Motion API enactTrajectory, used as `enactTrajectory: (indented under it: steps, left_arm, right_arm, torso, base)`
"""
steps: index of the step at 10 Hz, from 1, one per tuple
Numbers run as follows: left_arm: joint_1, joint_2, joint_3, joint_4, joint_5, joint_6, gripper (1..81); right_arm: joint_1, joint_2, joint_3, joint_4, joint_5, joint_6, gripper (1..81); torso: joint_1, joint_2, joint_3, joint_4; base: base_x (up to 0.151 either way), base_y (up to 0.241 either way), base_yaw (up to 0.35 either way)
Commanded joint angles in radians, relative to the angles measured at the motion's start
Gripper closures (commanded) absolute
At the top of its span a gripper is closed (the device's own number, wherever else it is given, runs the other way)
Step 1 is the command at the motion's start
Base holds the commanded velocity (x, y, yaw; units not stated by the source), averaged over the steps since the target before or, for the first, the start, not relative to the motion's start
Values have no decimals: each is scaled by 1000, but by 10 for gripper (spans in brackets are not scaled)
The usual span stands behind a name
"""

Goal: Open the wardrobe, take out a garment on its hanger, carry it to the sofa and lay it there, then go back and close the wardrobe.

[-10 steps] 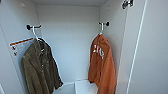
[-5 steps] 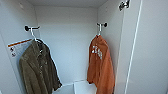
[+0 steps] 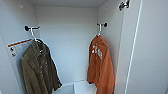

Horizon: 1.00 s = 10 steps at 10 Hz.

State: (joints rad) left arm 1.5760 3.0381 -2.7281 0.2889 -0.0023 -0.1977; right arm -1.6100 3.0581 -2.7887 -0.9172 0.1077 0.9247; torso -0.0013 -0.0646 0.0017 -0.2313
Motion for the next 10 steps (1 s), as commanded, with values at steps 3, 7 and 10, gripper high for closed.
enactTrajectory:
  steps: [3,7,10]
  left_arm:
    - [-158,-65,82,-25,88,50,10]
    - [-271,-232,421,35,108,50,10]
    - [-421,-352,645,21,191,43,10]
  right_arm:
    - [28,-29,15,-14,-14,-4,10]
    - [5,-169,173,-12,6,-3,10]
    - [-9,-168,149,-14,6,-1,10]
  torso:
    - [1,0,0,0]
    - [1,0,0,0]
    - [1,0,0,0]
  base:
    - [0,0,0]
    - [0,0,0]
    - [0,0,0]
